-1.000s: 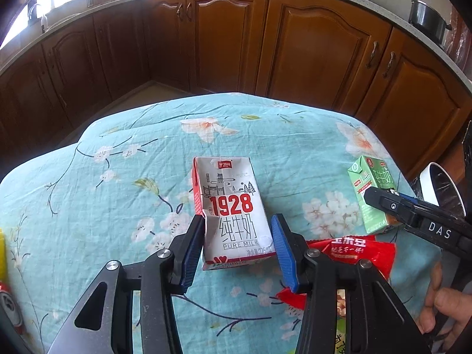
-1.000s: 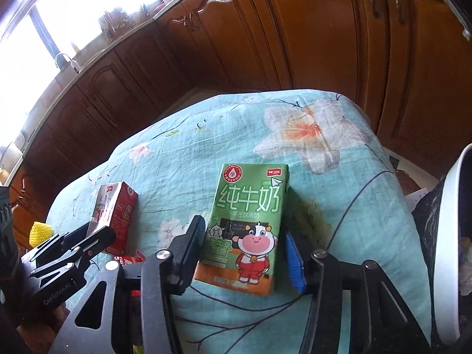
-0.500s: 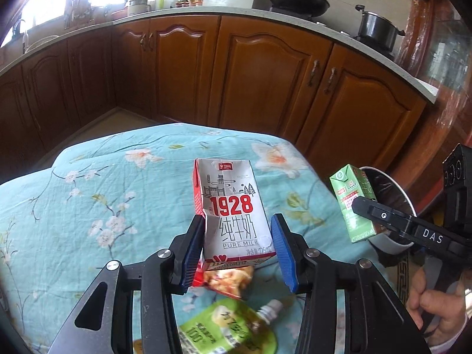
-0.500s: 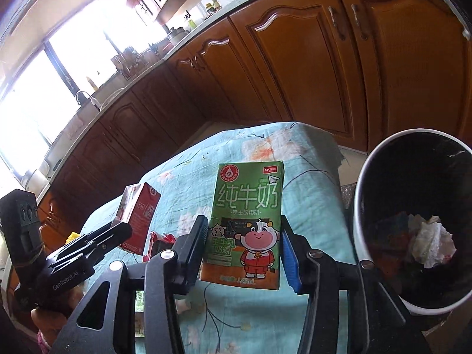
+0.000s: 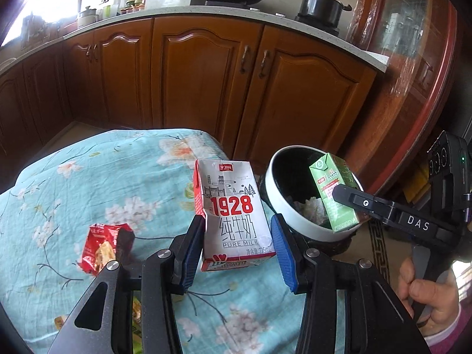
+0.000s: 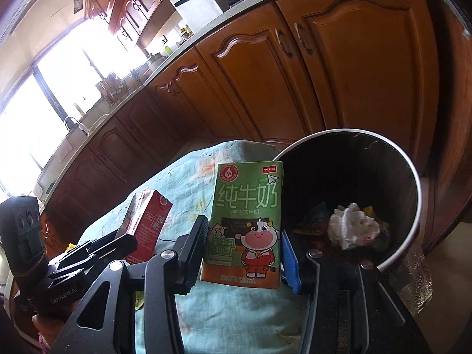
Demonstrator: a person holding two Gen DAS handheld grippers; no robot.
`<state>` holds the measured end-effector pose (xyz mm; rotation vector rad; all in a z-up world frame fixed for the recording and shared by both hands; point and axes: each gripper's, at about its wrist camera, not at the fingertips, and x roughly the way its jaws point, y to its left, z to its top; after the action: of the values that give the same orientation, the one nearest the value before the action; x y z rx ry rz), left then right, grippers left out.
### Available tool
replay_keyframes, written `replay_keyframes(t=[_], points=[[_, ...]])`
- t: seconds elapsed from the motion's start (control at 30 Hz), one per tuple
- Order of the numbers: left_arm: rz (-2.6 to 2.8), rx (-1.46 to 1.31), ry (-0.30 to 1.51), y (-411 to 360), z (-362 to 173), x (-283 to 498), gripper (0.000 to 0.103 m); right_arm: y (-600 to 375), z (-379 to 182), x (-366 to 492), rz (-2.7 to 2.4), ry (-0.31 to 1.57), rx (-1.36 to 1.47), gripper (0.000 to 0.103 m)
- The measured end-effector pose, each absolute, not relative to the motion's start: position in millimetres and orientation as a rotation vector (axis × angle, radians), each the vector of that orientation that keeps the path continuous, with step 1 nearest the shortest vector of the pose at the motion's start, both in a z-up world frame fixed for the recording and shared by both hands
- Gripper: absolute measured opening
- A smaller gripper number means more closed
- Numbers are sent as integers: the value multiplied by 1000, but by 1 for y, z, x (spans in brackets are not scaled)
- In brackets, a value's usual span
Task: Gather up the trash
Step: 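Carry both milk cartons over the bin and open both grippers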
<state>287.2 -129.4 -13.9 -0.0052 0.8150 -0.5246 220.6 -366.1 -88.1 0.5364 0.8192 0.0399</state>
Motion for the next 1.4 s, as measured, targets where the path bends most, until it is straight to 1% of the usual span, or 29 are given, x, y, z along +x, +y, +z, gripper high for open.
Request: replay_keyframes(t=[0.4,1.0,1.3,1.4], points=[[-588,55,829,-187,-14,298,45,-417,-88,198,-31,793,572,47],[-634,111,883,-260,-38,345,45,-450,-106,219,-76,831,584,47],[-648,124,912,-282,-51,361,45,-464,-113,231,-91,852,586,47],[-641,134,925,-287,-54,365,46,-467,-117,236,-81,864,601,50]])
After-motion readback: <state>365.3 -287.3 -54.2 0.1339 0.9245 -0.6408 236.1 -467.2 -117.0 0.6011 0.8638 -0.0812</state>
